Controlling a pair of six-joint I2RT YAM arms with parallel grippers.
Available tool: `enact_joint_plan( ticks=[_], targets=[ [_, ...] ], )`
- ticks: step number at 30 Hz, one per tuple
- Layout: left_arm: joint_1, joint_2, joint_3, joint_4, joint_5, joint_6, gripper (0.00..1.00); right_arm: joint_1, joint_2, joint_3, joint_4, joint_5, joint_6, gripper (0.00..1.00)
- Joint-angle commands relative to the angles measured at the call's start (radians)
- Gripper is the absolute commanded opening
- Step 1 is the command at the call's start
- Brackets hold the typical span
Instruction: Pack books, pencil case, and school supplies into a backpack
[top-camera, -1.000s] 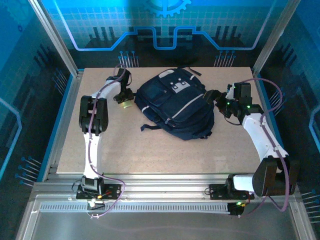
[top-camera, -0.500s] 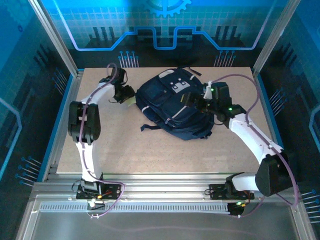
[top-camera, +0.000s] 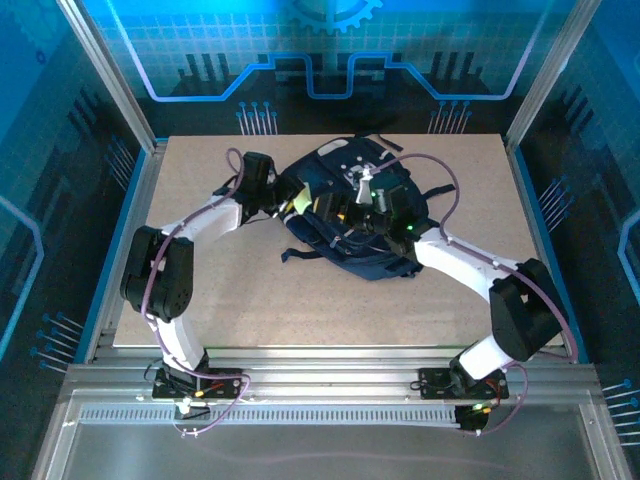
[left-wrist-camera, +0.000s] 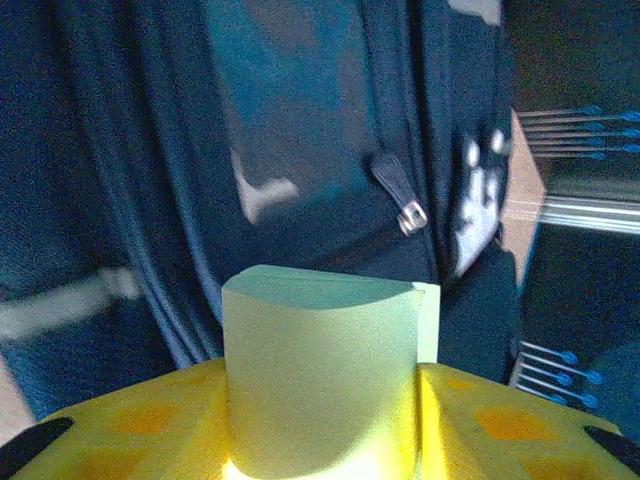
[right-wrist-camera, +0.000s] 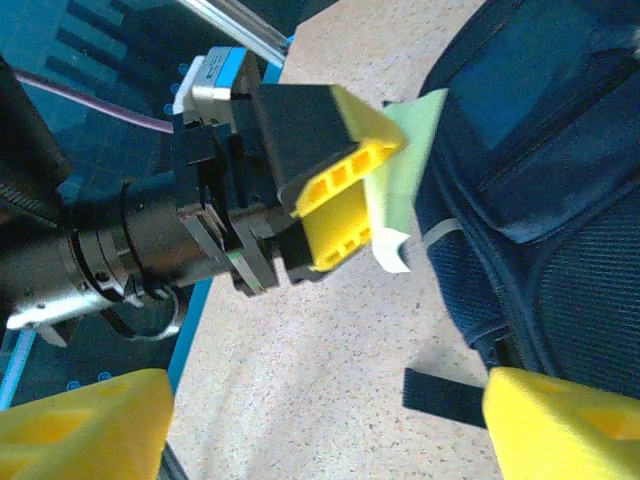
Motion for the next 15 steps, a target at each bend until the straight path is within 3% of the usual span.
enact_joint_plan(
  ticks=[1, 7, 15],
  targets=[
    [-0.037, -0.062, -0.043, 0.136, -0.01, -0.117, 0.47, 0.021, 0.037, 0.026, 0.06, 0.033, 0.016, 0.77],
    [-0.067, -0.091, -0.082, 0.167, -0.009, -0.151, 0.47, 0.023, 0.053, -0.001, 0.043, 0.11, -0.034, 0.62],
    [-0.112, -0.143, -0.121, 0.184, -0.008, -0.174, 0.47, 0.022, 0.12, 0.049, 0.038, 0.123, -0.075, 0.54]
  ],
)
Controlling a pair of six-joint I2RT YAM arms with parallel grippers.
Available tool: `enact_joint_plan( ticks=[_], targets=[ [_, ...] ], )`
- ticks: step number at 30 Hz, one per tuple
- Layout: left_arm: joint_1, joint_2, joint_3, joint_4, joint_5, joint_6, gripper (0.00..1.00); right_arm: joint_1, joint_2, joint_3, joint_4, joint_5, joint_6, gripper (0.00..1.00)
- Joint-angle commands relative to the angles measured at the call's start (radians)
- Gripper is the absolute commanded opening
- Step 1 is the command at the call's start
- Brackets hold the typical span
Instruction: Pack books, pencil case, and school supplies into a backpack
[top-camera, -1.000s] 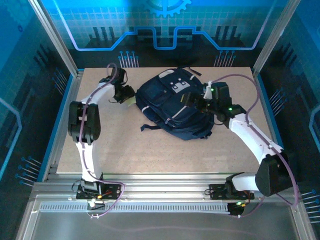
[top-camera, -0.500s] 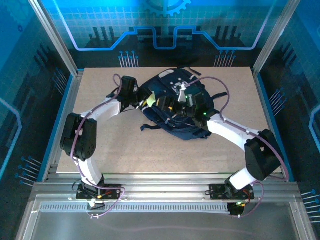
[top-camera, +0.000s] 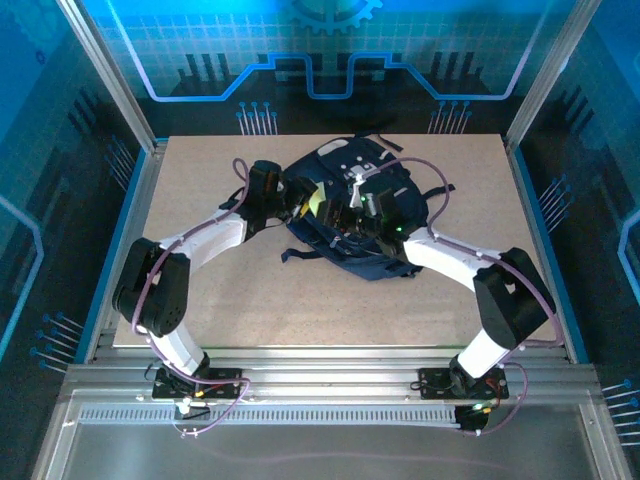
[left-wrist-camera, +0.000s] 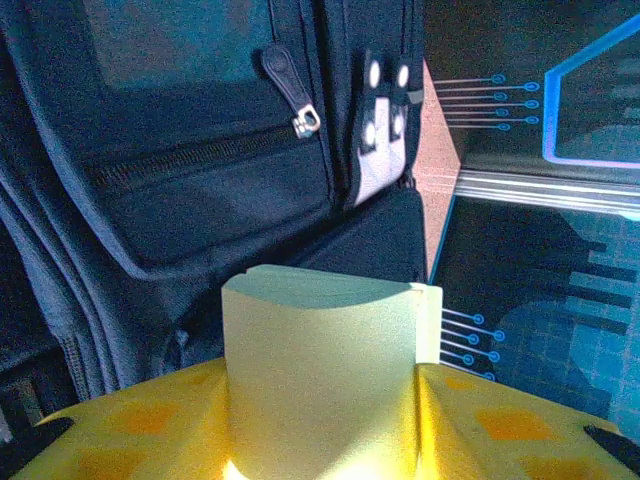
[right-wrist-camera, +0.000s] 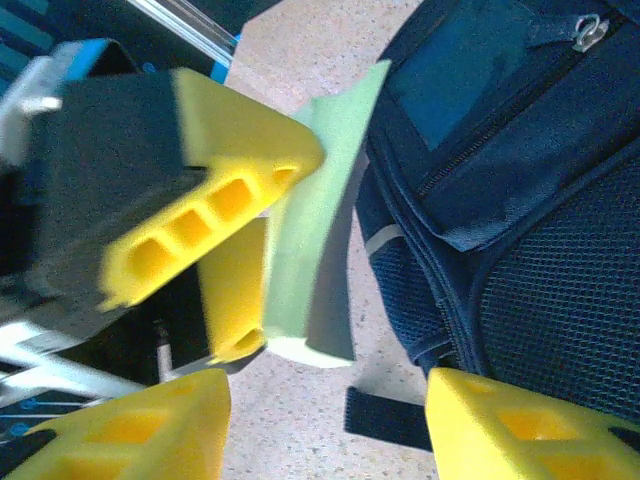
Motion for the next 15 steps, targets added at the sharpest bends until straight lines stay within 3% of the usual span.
enact_joint_plan(
  ticks=[1, 7, 10, 11, 12, 13, 14, 15],
  targets=[
    [-0.029, -0.053, -0.018, 0.024, -0.011, -0.015, 0.47, 0.005, 0.043, 0.054, 0.02, 0.018, -0.03, 0.53],
    [-0.057, -0.075, -0.043, 0.029, -0.025, -0.016, 0.47, -0.006, 0.095, 0.089, 0.052, -0.033, -0.01, 0.3],
    [-0.061, -0.083, -0.056, 0.025, -0.027, -0.012, 0.49, -0.011, 0.087, 0.074, 0.08, -0.054, -0.005, 0.1],
    [-0.061, -0.084, -0.055, 0.022, -0.028, -0.004, 0.53, -0.012, 0.078, 0.07, 0.076, -0.059, -0.005, 0.01],
    [-0.061, -0.084, -0.048, 0.005, -0.031, 0.011, 0.63, -0.016, 0.068, 0.062, 0.069, -0.061, -0.007, 0.0],
    [-0.061, -0.084, -0.035, -0.018, -0.034, 0.032, 0.86, -0.02, 0.056, 0.057, 0.058, -0.06, -0.01, 0.0],
    [-0.062, -0.084, -0.012, -0.053, -0.039, 0.071, 0.99, -0.025, 0.039, 0.046, 0.043, -0.061, -0.012, 0.0],
    [-0.064, -0.084, 0.018, -0.105, -0.052, 0.119, 0.99, -0.036, 0.019, 0.034, 0.029, -0.065, -0.016, 0.0]
  ],
)
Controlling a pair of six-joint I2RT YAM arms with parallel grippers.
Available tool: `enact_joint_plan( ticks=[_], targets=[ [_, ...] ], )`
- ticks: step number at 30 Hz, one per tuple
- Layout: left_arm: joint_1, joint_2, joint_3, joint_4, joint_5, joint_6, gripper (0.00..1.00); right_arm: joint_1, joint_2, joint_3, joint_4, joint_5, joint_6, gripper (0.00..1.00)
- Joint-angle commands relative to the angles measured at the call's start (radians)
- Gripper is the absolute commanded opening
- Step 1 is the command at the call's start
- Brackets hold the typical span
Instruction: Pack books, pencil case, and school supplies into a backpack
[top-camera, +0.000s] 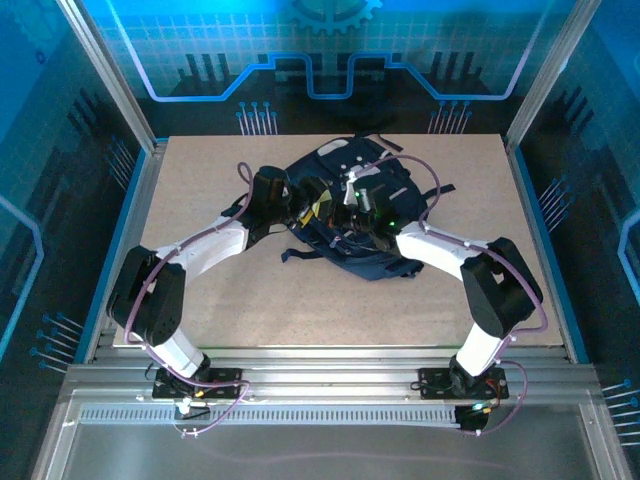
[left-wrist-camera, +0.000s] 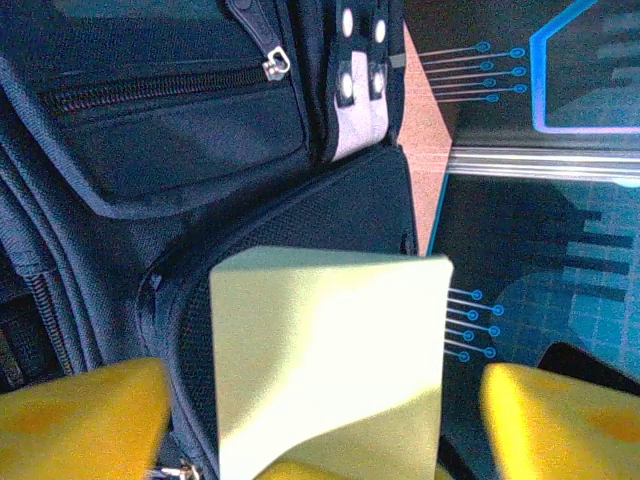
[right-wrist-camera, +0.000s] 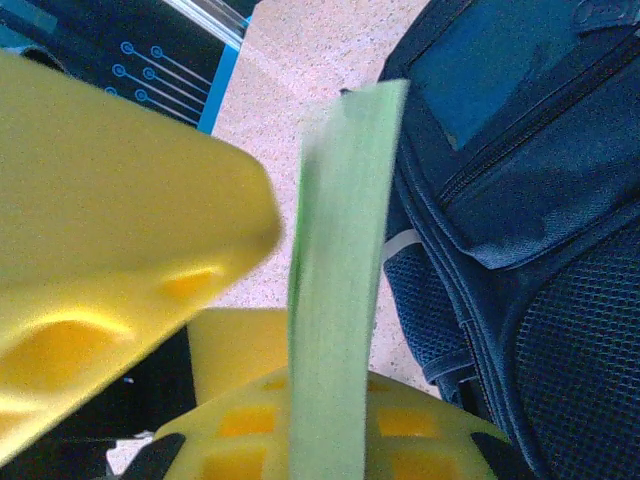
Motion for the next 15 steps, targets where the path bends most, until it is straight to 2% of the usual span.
enact_joint_plan(
  ticks=[1, 4, 9, 12, 15],
  targets=[
    [-0.016, -0.032, 0.084, -0.145, -0.036, 0.142, 0.99, -0.036, -0.077, -0.036, -0.001, -0.006, -0.014, 0.0],
    [-0.046, -0.036, 0.162, -0.252, -0.106, 0.309, 0.99, -0.081, -0.168, -0.083, -0.069, 0.0, -0.029, 0.0],
    [-0.126, 0.006, 0.276, -0.339, -0.134, 0.548, 0.99, -0.196, -0.322, -0.12, -0.297, 0.056, -0.064, 0.0],
    [-0.186, 0.076, 0.371, -0.415, -0.144, 0.711, 0.99, -0.298, -0.391, -0.137, -0.406, 0.055, -0.089, 0.0],
    [-0.256, 0.151, 0.458, -0.486, -0.218, 0.868, 0.99, -0.417, -0.431, -0.165, -0.442, -0.008, -0.102, 0.0]
  ],
)
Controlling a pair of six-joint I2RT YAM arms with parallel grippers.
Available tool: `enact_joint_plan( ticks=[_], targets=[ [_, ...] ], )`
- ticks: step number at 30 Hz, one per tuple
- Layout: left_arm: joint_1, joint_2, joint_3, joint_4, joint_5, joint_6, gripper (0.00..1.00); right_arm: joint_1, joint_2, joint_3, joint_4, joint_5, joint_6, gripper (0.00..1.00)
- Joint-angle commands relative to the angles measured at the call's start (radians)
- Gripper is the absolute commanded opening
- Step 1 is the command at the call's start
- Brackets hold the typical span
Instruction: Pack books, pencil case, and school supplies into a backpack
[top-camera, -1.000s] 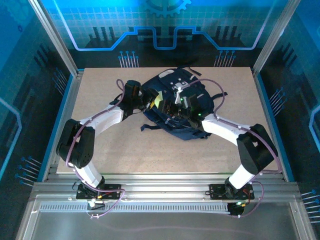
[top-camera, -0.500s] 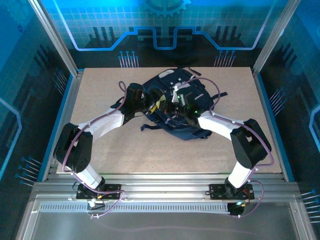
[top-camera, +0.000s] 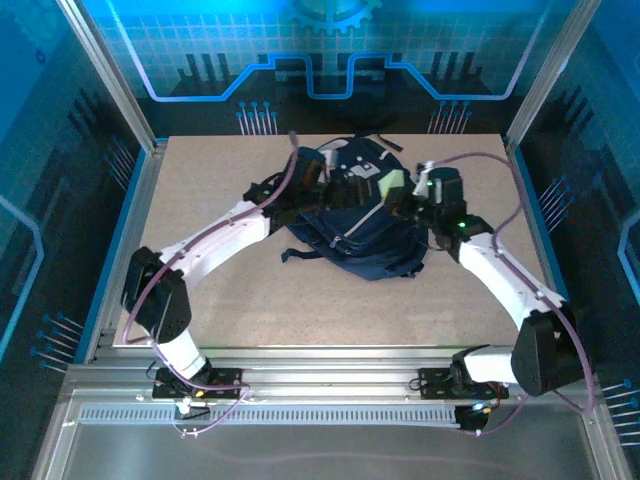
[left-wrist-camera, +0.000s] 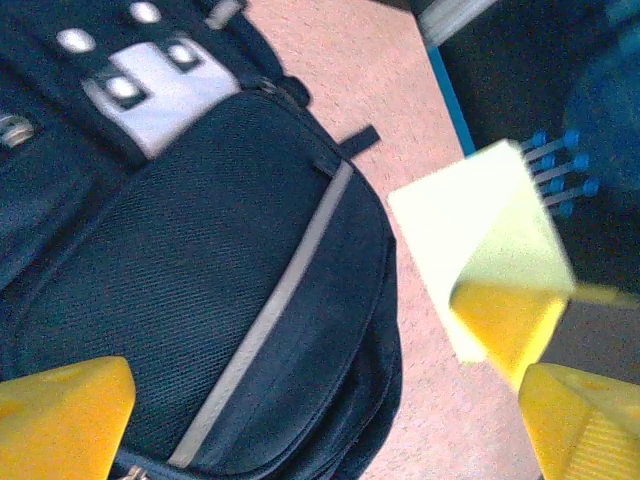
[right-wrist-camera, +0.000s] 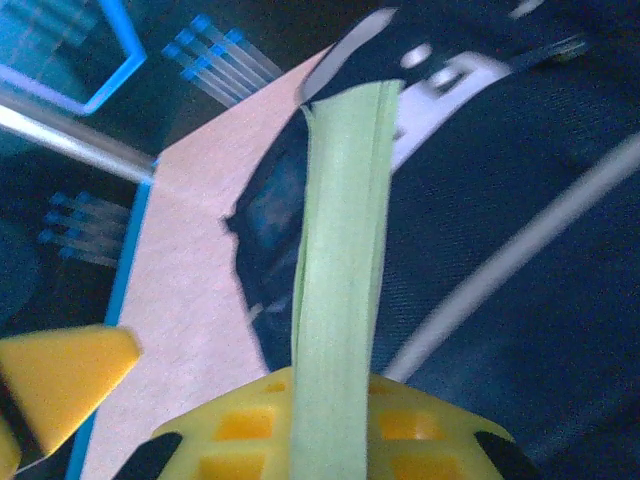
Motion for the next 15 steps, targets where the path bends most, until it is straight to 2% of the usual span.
enact_joint_plan(
  ticks=[1, 5, 8, 12, 15],
  targets=[
    [-0.068, 0.093, 0.086, -0.155, -0.112, 0.286, 0.99, -0.112, -0.032, -0.045, -0.125, -0.057, -0.041, 0.0],
    [-0.126, 0.217, 0.215, -0.269, -0.207, 0.415, 0.99, -0.23, -0.064, -0.073, -0.153, -0.109, -0.051, 0.0],
    [-0.153, 0.287, 0.278, -0.315, -0.209, 0.473, 0.99, -0.288, -0.091, -0.107, -0.173, -0.128, -0.057, 0.0],
    [-0.18, 0.36, 0.322, -0.347, -0.255, 0.514, 0.9, -0.348, -0.126, -0.147, -0.185, -0.168, -0.064, 0.0],
    [-0.188, 0.423, 0.36, -0.362, -0.39, 0.544, 0.83, -0.379, -0.152, -0.173, -0.191, -0.193, -0.071, 0.0]
  ],
)
